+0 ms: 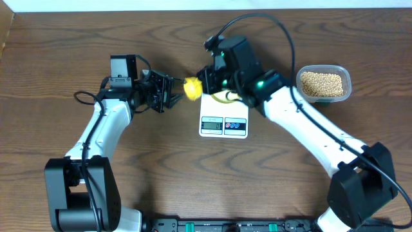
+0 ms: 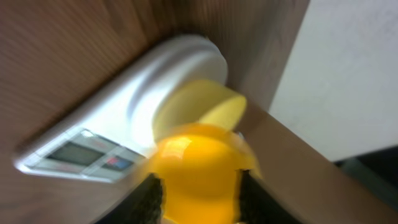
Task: Scoop item into bowl and weigh 50g on scale
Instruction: 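Release the scoop from the left gripper, keeping it in the right, then carry the scoop with the right gripper into the soybean tub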
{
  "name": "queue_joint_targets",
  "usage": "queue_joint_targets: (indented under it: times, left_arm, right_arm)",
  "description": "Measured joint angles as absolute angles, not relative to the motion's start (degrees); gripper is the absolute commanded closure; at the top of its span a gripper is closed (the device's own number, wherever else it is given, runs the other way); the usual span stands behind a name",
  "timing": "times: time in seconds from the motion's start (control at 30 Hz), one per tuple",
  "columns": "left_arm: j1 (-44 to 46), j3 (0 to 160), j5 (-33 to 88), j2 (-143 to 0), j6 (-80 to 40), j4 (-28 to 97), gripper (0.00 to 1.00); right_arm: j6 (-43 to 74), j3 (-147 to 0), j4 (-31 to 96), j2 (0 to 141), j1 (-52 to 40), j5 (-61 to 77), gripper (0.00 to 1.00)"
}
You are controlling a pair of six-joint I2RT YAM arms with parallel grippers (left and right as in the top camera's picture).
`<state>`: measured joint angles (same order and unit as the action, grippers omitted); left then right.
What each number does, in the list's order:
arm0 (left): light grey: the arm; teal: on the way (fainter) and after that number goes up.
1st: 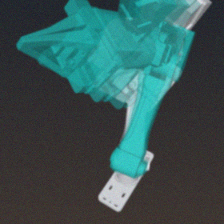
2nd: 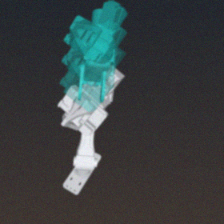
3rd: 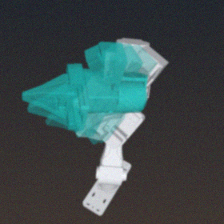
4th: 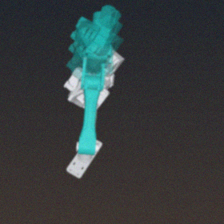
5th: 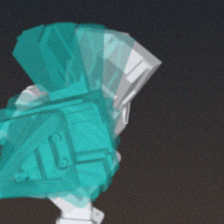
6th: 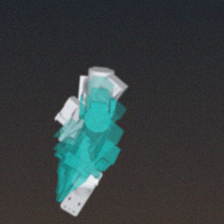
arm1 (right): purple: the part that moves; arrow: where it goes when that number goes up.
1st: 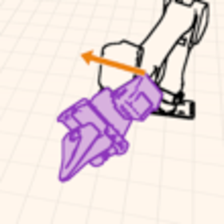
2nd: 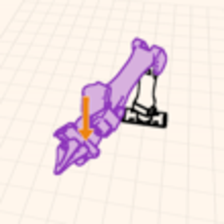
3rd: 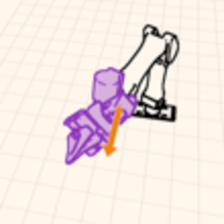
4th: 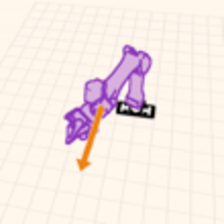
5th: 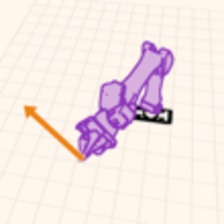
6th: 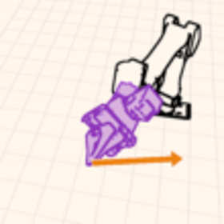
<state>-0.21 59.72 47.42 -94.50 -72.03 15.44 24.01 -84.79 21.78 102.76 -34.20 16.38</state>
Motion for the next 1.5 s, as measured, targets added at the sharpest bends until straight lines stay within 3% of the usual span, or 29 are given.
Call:
queue_joint_targets:
  times: [0.1,0.13,0.37,0.4,0.6,0.9,1.5]
  left_arm:
    - [-0.38,59.70,43.59,-94.50,-72.18,15.62,0.37]
    - [-0.38,59.70,42.89,-94.50,-72.07,15.62,0.28]
    - [-0.38,59.70,40.49,-94.50,-72.18,15.62,0.22]
    - [-0.36,59.70,40.27,-94.50,-72.18,15.64,0.15]
    - [-0.36,59.70,40.07,-94.50,-72.16,15.66,0.14]
    - [-0.36,59.70,40.05,-94.50,-72.16,15.64,0.14]
    - [-0.36,59.70,40.07,-94.50,-72.16,15.64,0.14]
  right_arm:
    - [22.48,-89.56,25.26,102.74,-31.51,15.92,0.99]
    - [22.13,-90.74,26.48,102.72,-30.76,15.81,0.99]
    - [20.71,-96.84,39.86,102.72,-25.19,14.09,0.99]
    - [20.53,-97.97,43.11,102.69,-23.59,12.62,0.99]
    - [18.35,-102.28,58.50,102.63,-14.33,-0.49,0.99]
    - [14.48,-102.28,66.04,103.13,-1.39,-7.57,0.99]
    - [0.16,-102.69,63.55,118.37,3.03,-3.07,0.99]
